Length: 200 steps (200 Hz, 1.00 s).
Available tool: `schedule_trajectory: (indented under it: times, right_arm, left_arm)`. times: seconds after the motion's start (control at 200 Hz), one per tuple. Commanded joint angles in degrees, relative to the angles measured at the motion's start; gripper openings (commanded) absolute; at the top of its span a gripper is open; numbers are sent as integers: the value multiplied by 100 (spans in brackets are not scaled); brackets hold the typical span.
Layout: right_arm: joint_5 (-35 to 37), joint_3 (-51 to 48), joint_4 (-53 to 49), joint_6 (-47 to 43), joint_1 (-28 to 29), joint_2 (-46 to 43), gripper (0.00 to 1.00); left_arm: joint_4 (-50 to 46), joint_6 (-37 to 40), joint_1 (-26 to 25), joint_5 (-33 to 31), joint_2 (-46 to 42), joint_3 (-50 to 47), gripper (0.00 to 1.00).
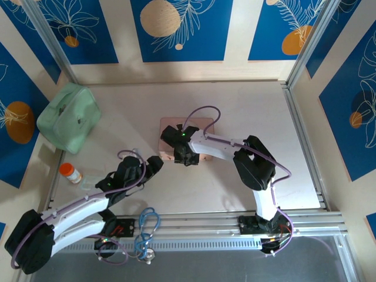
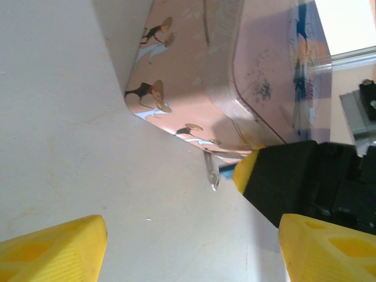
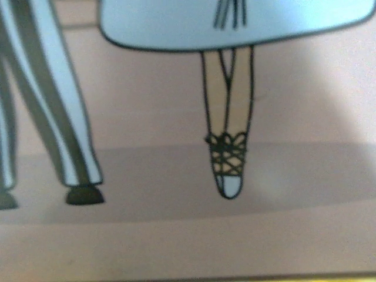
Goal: Unlock the padlock with the key
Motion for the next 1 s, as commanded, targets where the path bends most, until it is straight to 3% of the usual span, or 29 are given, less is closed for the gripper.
schedule_trajectory:
  times: [0.0, 0.2, 0.27, 0.45, 0.555, 0.705, 0.805, 0.995]
  right_arm:
    - [-157, 167, -15, 44, -71, 279, 54]
    - [174, 171, 219, -33, -29, 362, 48]
    - [276, 174, 251, -68, -35, 367, 38]
    - [321, 317, 99, -145, -36, 419, 23]
    - [20, 512, -142, -258, -26, 403, 14]
    - [-873, 919, -733, -506, -187, 361, 9]
    - [-1441, 879, -817, -649, -362, 175, 11]
    - [-1299, 279, -528, -744, -289, -674, 36]
  left_arm:
    - [295, -79, -120, -229, -5, -89, 76]
    - [330, -107, -227, -338, -74, -140, 74]
    - [397, -98, -247, -349, -45, -151, 74]
    - [623, -19, -331, -358, 166, -133, 72]
    - [745, 133, -419, -416, 306, -123, 71]
    - [1209, 404, -542, -580, 567, -280, 60]
    - [1618, 459, -635, -681, 806, -378, 58]
    - [2356, 930, -806, -531, 1628, -77, 56]
